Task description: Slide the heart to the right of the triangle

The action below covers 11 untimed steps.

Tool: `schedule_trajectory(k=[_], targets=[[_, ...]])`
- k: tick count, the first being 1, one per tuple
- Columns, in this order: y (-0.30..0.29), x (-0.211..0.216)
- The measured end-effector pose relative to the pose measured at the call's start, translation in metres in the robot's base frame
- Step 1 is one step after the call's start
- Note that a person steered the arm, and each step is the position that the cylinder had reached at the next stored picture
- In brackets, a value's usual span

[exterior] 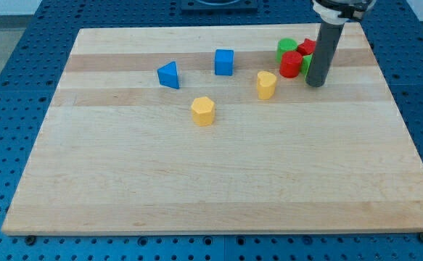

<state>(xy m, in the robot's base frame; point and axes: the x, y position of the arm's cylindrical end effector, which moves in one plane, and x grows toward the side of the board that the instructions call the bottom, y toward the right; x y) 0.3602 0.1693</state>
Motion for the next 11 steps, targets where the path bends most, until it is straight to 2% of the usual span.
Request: schedule_trajectory(k=[2,4,7,9,11], targets=[[-0.002,0.006],[-0.051,0.027],[-0.102,0.024],[-0.082,0.002],[-0.140,0.002]])
